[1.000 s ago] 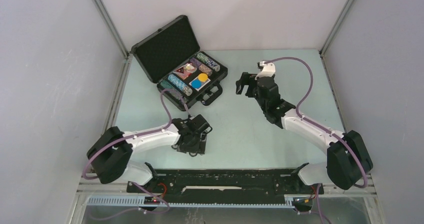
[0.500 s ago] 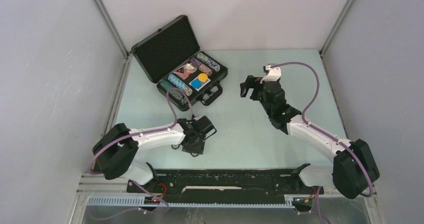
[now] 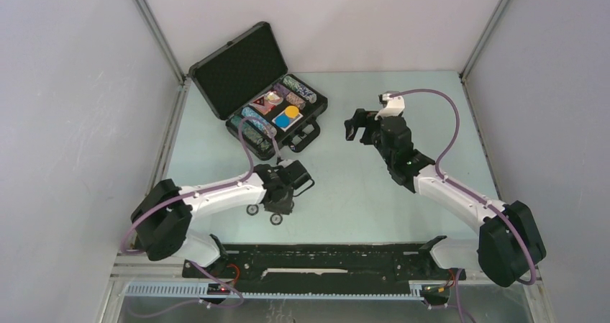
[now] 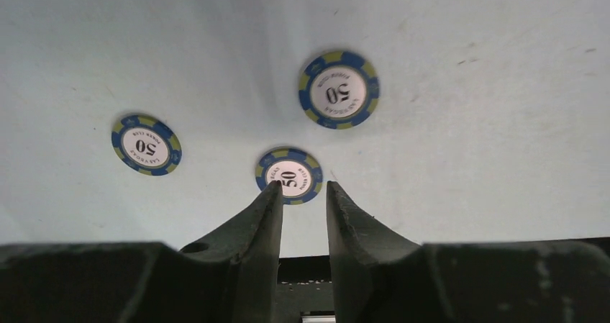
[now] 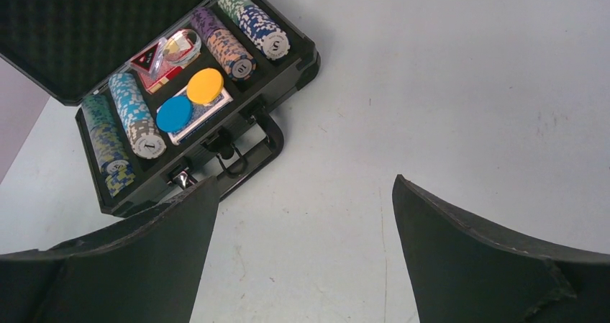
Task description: Pack up texas hold em set
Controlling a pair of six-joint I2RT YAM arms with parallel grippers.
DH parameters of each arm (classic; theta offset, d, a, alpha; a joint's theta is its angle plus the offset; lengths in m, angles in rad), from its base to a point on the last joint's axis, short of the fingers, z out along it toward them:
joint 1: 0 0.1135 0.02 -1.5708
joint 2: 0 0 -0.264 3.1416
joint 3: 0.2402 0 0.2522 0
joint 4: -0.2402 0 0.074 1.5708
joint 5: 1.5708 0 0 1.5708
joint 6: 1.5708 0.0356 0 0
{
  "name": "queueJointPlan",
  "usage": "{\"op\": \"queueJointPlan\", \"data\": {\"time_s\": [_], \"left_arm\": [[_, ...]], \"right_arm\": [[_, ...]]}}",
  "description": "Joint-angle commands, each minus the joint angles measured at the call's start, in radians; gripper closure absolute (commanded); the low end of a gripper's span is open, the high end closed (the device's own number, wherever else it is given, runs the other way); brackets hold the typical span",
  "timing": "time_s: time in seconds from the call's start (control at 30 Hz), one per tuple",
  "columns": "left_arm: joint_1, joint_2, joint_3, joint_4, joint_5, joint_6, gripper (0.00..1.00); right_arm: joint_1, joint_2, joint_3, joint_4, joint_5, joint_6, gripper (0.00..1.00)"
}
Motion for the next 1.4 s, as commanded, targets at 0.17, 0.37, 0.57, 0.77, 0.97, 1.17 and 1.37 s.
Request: {"op": "queueJointPlan", "data": {"time_s": [0.17, 0.37, 0.57, 0.77, 0.97, 1.17, 1.37], "left_arm": [[-0.002, -0.058, 0.066, -0.031, -0.034, 0.01, 0.52], [0.008, -0.048, 0.016, 0.019, 0.013, -0.004, 0.39], [0.024, -0.028, -0.03, 0.045, 0.047, -0.002, 0.38], [0.031, -0.04, -0.084, 0.063, 0.078, -0.02, 0.34], [0.035, -0.013, -0.092, 0.109, 0.083, -0.005, 0.39], [0.045, 0.005, -0.104, 0.124, 0.077, 0.008, 0.39], [0.067, 0.002, -0.121, 0.14, 0.095, 0.014, 0.39]], "right_arm": [[-0.027, -0.027, -0.001, 0.019, -0.046, 0.012, 0.0], [-0.029, -0.042, -0.018, 0.038, -0.062, 0.011, 0.0], [-0.032, -0.045, -0.02, 0.037, -0.067, 0.009, 0.0], [-0.034, -0.046, -0.025, 0.046, -0.071, 0.014, 0.0], [-0.034, -0.045, -0.026, 0.049, -0.076, 0.018, 0.0], [-0.034, -0.044, -0.029, 0.053, -0.077, 0.019, 0.0], [-0.035, -0.043, -0.033, 0.061, -0.082, 0.022, 0.0]]}}
